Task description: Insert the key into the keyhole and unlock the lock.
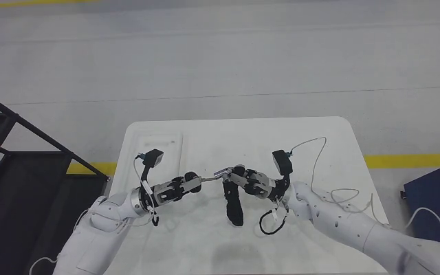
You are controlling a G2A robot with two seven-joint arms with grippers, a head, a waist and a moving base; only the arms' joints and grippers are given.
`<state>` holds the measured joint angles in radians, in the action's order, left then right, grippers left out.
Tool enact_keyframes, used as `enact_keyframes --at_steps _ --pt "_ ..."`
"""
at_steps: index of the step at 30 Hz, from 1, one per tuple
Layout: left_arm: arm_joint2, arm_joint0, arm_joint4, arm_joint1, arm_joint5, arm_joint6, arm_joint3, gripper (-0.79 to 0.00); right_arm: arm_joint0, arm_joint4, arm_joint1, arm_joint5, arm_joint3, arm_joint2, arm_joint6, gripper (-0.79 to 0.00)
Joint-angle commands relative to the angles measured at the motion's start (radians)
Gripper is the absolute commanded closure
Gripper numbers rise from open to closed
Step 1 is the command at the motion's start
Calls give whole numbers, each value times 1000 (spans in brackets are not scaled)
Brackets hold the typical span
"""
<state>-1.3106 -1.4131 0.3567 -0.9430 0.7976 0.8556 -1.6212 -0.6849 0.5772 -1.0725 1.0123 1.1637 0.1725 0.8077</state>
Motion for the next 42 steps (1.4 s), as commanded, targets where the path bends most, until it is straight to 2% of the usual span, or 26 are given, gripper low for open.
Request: enact_keyframes --at_steps 1,15,42 --pt "-6 -4 -9 1 5 -5 -4 0 0 0 0 0 0 0 0 0" --pt "-31 -18 -34 2 2 -44 -9 0 0 0 0 0 0 0 0 0" --pt "-5 -6 -62 -4 2 -54 -9 0 0 0 0 0 0 0 0 0"
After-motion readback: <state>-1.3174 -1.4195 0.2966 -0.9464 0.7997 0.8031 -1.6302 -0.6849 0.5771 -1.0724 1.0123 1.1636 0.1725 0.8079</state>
